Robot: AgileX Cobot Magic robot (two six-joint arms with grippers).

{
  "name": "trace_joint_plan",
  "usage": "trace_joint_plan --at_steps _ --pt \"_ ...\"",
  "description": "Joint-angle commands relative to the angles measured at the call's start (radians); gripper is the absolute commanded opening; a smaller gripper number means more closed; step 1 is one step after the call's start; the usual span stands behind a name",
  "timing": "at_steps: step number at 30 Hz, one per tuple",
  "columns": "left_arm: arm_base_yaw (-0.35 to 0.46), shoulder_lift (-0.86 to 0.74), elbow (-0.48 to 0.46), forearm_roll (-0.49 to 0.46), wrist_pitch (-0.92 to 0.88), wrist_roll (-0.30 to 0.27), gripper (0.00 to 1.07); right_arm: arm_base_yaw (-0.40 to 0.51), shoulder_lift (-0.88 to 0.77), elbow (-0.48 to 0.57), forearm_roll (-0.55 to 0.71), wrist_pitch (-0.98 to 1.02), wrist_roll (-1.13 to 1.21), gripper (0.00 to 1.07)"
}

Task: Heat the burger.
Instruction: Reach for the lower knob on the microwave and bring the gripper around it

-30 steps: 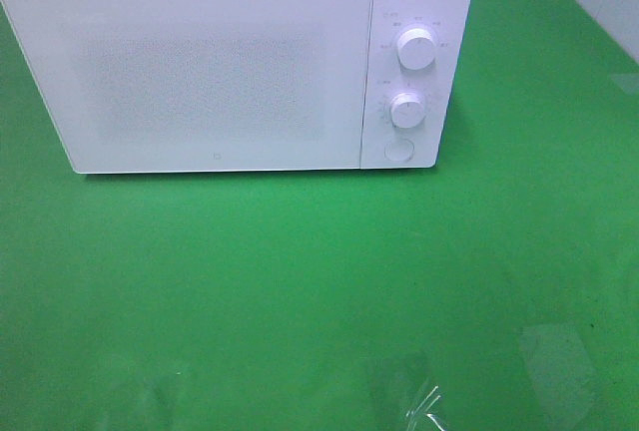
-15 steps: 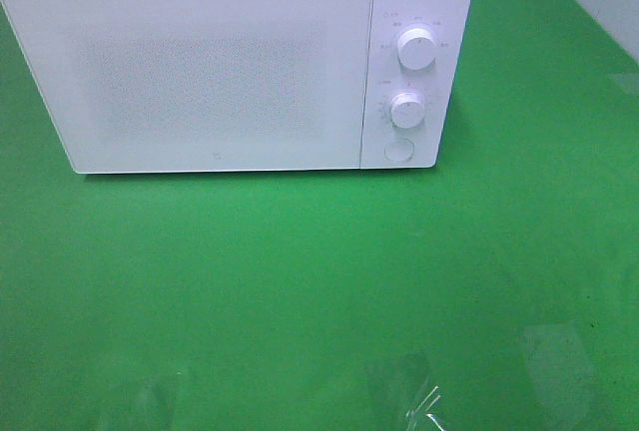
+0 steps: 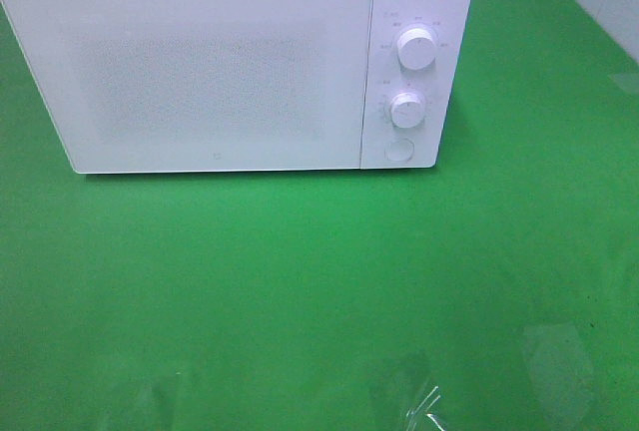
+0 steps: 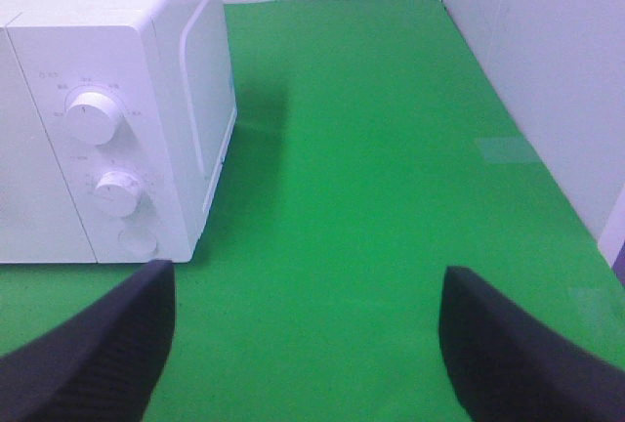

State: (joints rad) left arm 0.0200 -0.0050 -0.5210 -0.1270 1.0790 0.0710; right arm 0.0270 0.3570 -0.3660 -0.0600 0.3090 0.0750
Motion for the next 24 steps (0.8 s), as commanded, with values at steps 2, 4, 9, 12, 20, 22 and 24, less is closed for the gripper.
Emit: trace_joint_plan --at_steps 2,4,9,12,20,22,24 --pt "0.002 -0.022 0.002 -0.009 -0.010 0.003 0.99 -0.003 0.054 0.035 0.001 -0.142 0.002 0.75" --pt "0.002 -0.022 0.002 -0.009 -0.010 0.003 0.99 -0.003 0.066 0.041 0.001 -0.169 0.002 0.75" --pt "0.002 -0.022 0.002 -0.009 -0.010 0.003 0.99 -0.003 0.171 0.062 0.001 -0.346 0.002 0.75" --pt "0.002 -0.022 0.002 -0.009 -0.010 0.003 0.99 -0.003 0.207 0.062 0.001 -0.398 0.002 0.75" --pt "0.002 -0.022 0.002 -0.009 -0.010 0.003 0.99 -0.003 0.410 0.062 0.001 -0.682 0.000 0.75" --pt "0.002 -0.022 0.002 -0.009 -0.010 0.003 0.99 -0.003 0.469 0.062 0.003 -0.731 -0.010 0.75" --pt "0.002 -0.022 0.002 -0.009 -0.010 0.003 0.99 -0.003 0.493 0.062 0.003 -0.747 -0.013 0.75"
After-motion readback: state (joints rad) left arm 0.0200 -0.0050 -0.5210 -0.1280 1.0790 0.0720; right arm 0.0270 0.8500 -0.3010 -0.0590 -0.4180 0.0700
